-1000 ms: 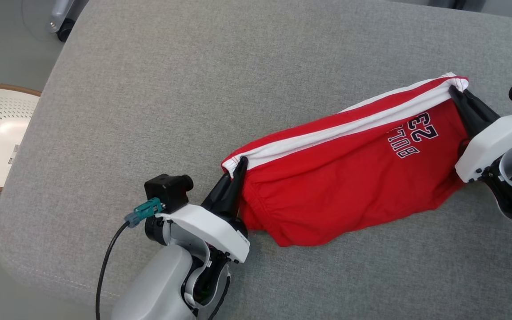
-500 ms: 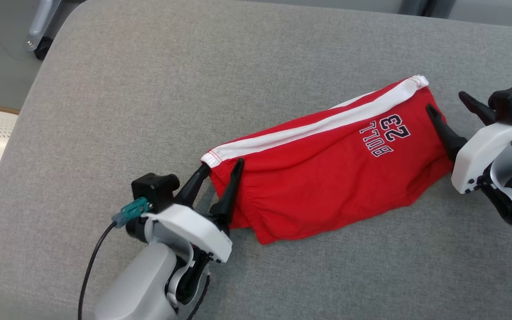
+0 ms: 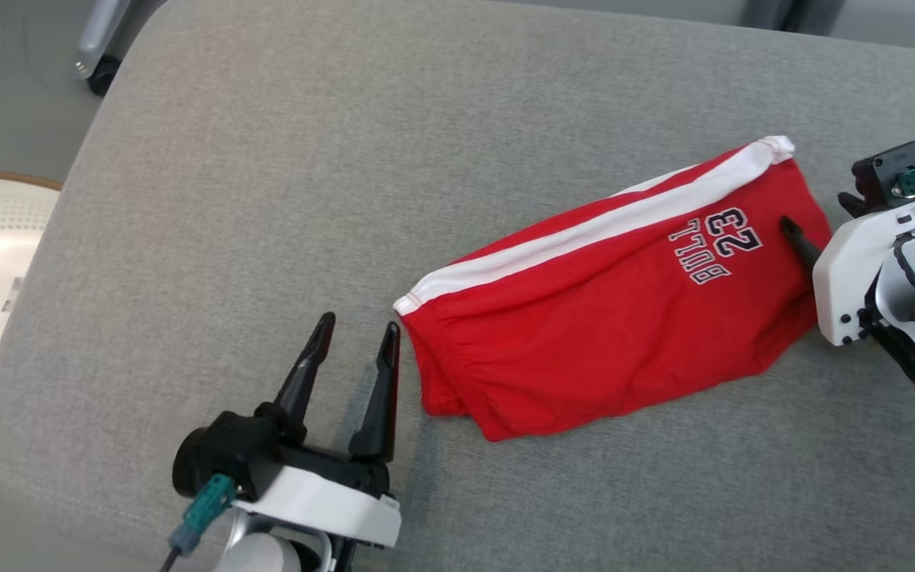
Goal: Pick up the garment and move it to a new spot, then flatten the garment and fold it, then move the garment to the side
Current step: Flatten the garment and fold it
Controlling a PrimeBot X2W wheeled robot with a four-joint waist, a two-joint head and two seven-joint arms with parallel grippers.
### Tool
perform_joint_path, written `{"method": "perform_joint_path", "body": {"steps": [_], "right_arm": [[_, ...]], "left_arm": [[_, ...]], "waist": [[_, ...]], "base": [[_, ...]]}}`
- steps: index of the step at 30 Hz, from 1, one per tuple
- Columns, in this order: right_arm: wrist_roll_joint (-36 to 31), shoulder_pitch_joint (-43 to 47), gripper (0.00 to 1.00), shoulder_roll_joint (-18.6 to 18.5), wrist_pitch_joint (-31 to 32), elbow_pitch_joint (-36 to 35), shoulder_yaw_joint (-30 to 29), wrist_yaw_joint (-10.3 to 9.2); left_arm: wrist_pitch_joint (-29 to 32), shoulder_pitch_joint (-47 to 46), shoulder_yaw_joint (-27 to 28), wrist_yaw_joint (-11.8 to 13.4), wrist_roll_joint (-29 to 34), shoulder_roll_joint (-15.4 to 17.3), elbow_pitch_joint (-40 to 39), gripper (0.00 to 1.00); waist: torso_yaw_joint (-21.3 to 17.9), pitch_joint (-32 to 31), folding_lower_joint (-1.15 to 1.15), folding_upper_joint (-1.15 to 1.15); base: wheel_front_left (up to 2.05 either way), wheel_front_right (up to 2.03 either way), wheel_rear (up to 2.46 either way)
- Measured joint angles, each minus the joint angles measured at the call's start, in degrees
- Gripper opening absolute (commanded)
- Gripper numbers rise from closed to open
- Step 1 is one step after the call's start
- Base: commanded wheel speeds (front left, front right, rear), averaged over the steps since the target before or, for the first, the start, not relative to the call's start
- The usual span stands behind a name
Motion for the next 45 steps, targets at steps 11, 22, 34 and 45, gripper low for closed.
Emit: {"method": "perform_joint_path", "body": {"steps": [11,22,34,45], "right_arm": [[-3.09,-2.58,0.04,2.77,7.14,7.55,-0.09,-0.26],[12.35,6.34,0.00,7.06,3.41,2.05,-0.75,-0.01],[20.80,16.45,0.00,-1.25,1.19,4.50,-11.74,-0.01],[29.92,20.37,0.00,2.23,6.76,-18.35,-13.23,-0.02]], "left_arm": [[-0.01,5.37,6.46,-4.61,7.86,-5.98,-1.87,1.00],[-0.01,13.35,14.51,-8.13,11.20,-6.79,0.09,1.00],[-0.01,18.00,16.12,-10.73,12.82,-7.01,0.75,1.00],[-0.01,19.14,13.49,-9.31,9.90,-7.09,1.45,1.00]], "waist": [[3.82,0.28,0.00,0.00],[-4.20,-5.70,0.00,0.00],[-10.59,-11.86,0.00,0.00],[-7.37,-13.33,0.00,0.00]], "base": [[0.00,0.00,0.00],[0.00,0.00,0.00],[0.00,0.00,0.00],[0.00,0.00,0.00]]}}
